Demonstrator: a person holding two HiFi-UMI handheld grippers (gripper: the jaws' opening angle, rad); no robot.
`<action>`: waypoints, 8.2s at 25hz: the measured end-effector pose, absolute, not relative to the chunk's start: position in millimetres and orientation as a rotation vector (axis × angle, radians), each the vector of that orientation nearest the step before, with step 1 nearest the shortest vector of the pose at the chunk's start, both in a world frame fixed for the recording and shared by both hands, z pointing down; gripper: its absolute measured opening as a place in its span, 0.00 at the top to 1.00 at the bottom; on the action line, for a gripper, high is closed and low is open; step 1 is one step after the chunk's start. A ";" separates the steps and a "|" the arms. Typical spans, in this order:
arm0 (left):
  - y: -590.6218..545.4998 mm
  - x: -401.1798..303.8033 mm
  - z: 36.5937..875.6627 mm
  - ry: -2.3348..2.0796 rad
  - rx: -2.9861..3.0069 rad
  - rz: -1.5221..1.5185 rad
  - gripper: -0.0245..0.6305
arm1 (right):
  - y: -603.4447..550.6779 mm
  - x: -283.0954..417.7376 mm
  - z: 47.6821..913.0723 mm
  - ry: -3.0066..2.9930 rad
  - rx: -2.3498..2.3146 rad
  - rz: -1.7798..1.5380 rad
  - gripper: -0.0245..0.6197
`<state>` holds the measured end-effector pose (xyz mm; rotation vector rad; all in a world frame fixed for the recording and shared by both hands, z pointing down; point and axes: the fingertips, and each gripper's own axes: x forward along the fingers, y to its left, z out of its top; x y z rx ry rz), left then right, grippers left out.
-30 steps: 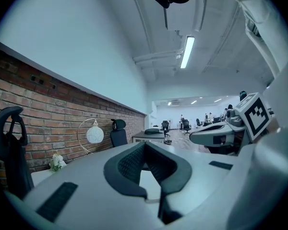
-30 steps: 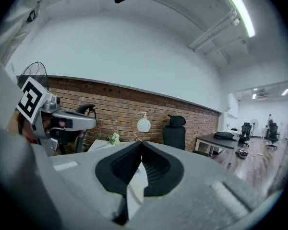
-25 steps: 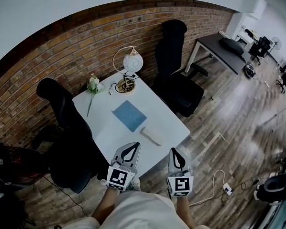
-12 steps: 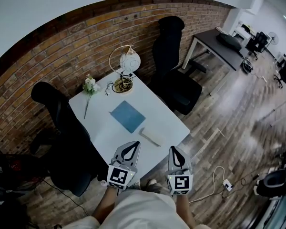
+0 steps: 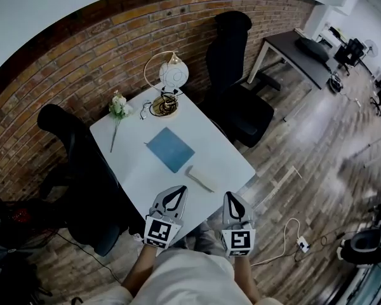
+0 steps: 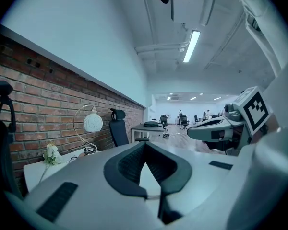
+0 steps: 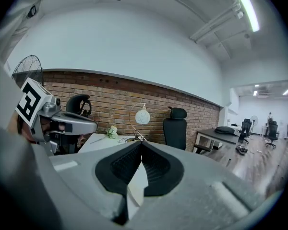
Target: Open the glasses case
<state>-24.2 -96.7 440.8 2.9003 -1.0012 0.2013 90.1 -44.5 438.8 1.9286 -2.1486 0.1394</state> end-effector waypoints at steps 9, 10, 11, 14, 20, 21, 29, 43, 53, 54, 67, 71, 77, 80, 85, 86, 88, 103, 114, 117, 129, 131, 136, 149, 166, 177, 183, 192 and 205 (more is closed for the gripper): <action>-116.0 -8.4 472.6 -1.053 2.806 0.286 0.96 | -71.9 105.5 465.1 -2.186 1.833 0.200 0.95; -117.9 -6.9 476.5 -1.058 2.789 0.296 0.96 | -74.6 106.8 467.9 -2.190 1.821 0.209 0.95; -119.9 -5.2 479.7 -1.064 2.779 0.303 0.96 | -77.2 108.1 470.8 -2.195 1.809 0.219 0.95; -126.5 0.2 490.1 -1.078 2.758 0.327 0.96 | -84.2 113.2 482.2 -2.204 1.773 0.247 0.95; -135.1 2.8 513.3 -1.093 2.720 0.385 0.96 | -95.7 113.5 506.4 -2.227 1.699 0.263 0.95; -136.4 3.2 517.1 -1.091 2.715 0.395 0.96 | -97.9 113.2 509.8 -2.231 1.690 0.259 0.95; -146.5 8.7 546.2 -1.074 2.679 0.462 0.96 | -108.7 113.1 538.9 -2.211 1.619 0.334 0.95; -153.6 19.1 594.3 -1.036 2.606 0.559 0.96 | -120.5 113.8 586.9 -2.182 1.486 0.386 0.95; -158.7 21.5 626.2 -1.023 2.561 0.621 0.96 | -127.1 111.9 615.8 -2.168 1.416 0.412 0.94; -159.2 21.4 629.1 -1.021 2.557 0.629 0.96 | -127.9 111.6 618.0 -2.166 1.408 0.412 0.94; -162.5 25.2 662.1 -0.993 2.510 0.703 0.96 | -132.6 104.8 649.3 -2.136 1.291 0.412 0.92; -163.2 26.4 671.8 -0.984 2.490 0.731 0.96 | -131.9 101.7 658.1 -2.125 1.246 0.415 0.91; -164.1 29.4 684.0 -0.983 2.461 0.770 0.96 | -133.1 100.7 668.8 -2.116 1.198 0.420 0.87; -164.2 31.5 689.8 -0.981 2.451 0.784 0.96 | -133.3 99.2 675.8 -2.112 1.169 0.420 0.84; -165.3 33.3 697.3 -0.976 2.437 0.808 0.96 | -134.0 95.5 684.9 -2.104 1.124 0.429 0.76; -165.1 33.6 699.0 -0.976 2.434 0.813 0.96 | -133.3 95.0 687.3 -2.102 1.115 0.434 0.74; -165.0 34.4 702.2 -0.977 2.427 0.822 0.96 | -132.4 94.4 692.0 -2.097 1.095 0.440 0.70; -167.5 34.2 716.2 -1.005 2.393 0.869 0.96 | -133.9 88.4 720.2 -2.055 0.989 0.448 0.53; -166.7 35.5 724.1 -0.995 2.381 0.879 0.96 | -137.3 85.9 739.5 -1.996 0.953 0.429 0.46; -166.7 36.7 725.6 -0.989 2.380 0.883 0.96 | -139.3 89.2 743.3 -1.967 0.966 0.427 0.46; -165.5 43.1 734.8 -0.966 2.372 0.898 0.96 | -144.7 91.3 737.1 -2.010 0.964 0.548 0.48; -165.1 44.2 736.2 -0.963 2.373 0.900 0.96 | -144.4 90.5 735.2 -2.028 0.963 0.586 0.48; -165.2 46.8 738.0 -0.960 2.372 0.901 0.96 | -143.3 90.9 732.5 -2.049 0.961 0.650 0.48; -165.4 47.0 740.0 -0.969 2.356 0.893 0.96 | -148.2 94.7 723.9 -2.075 1.003 0.628 0.48; -165.8 46.9 739.0 -0.973 2.356 0.895 0.96 | -147.9 98.5 713.0 -2.096 1.017 0.623 0.57; -165.7 47.2 739.1 -0.963 2.358 0.892 0.96 | -149.3 102.1 706.8 -2.098 1.041 0.614 0.62; -166.3 47.6 739.7 -0.964 2.360 0.892 0.96 | -150.4 104.2 703.7 -2.101 1.050 0.610 0.64; -166.6 47.0 740.7 -0.966 2.355 0.891 0.96 | -152.6 107.3 700.0 -2.109 1.068 0.604 0.71; -166.0 46.4 740.7 -0.974 2.351 0.899 0.96 | -156.6 112.5 691.0 -2.128 1.085 0.578 0.80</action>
